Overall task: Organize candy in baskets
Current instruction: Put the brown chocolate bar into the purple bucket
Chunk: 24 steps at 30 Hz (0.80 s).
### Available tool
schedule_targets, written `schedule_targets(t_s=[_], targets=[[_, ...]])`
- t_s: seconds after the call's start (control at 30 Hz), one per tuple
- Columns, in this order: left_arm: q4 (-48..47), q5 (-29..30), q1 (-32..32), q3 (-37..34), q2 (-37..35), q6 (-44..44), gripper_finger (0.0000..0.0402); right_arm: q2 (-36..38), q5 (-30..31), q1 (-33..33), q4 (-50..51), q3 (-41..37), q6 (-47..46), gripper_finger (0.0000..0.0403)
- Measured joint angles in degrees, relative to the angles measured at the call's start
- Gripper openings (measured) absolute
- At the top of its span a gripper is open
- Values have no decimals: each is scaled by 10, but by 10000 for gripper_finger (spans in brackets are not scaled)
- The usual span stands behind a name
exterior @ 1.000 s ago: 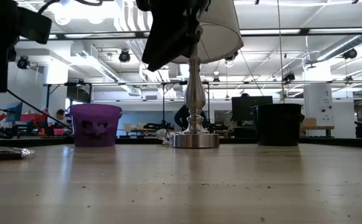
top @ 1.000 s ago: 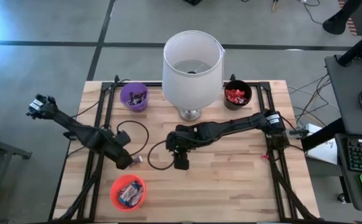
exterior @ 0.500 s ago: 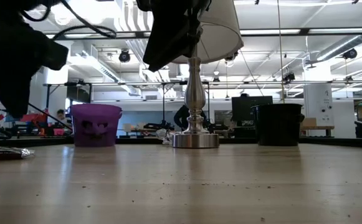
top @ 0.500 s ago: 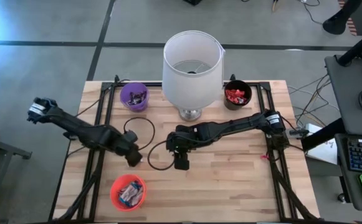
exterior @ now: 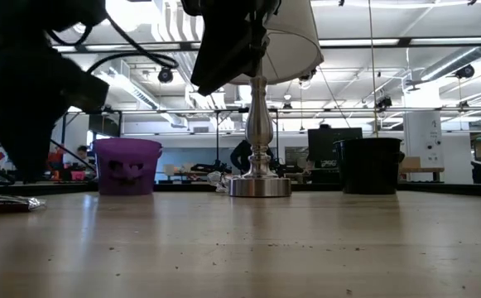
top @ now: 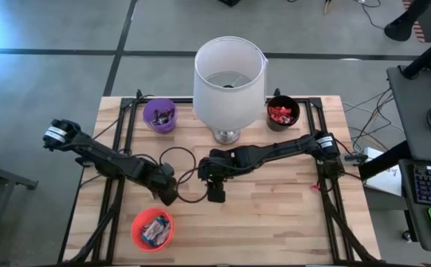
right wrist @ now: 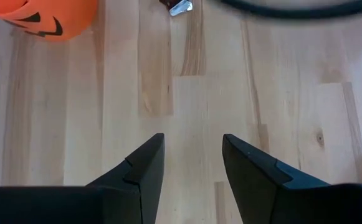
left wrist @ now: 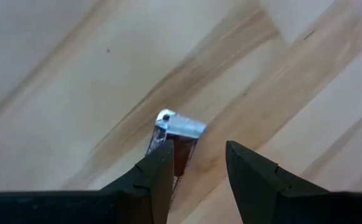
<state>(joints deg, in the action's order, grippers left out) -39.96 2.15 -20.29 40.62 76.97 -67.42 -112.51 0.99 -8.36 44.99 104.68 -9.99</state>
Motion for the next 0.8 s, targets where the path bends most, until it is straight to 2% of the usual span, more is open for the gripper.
schedule_targets(t_s=[0.17,0.8], targets=[[1,-29,0,0,28,32,127,0,-1,-2,1,0,-1,155],[-7,-33,0,0,87,77,126,0,-1,-9,1,0,-7,153]])
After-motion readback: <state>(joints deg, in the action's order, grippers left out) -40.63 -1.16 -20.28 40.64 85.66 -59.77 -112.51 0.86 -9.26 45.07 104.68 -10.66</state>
